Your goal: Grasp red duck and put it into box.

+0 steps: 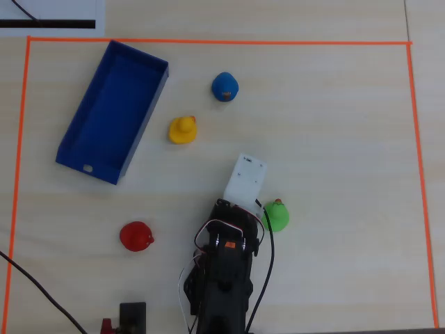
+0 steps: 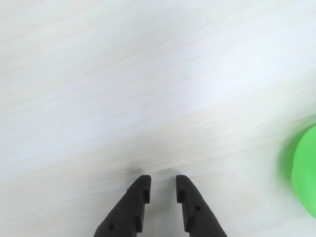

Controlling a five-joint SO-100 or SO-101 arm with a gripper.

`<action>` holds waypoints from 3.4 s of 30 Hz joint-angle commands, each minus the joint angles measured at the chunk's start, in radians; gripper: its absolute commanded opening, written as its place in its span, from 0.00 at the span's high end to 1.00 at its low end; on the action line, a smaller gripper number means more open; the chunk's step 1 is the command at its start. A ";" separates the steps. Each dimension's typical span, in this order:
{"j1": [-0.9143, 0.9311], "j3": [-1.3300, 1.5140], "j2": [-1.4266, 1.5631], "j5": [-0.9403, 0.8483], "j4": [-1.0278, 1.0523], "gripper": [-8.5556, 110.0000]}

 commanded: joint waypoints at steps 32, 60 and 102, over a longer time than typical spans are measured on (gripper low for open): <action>-0.009 -0.003 -0.002 0.000 0.023 0.93; -0.278 -1.164 -1.008 0.161 0.451 0.54; -1.078 -0.836 -1.221 0.532 0.084 0.56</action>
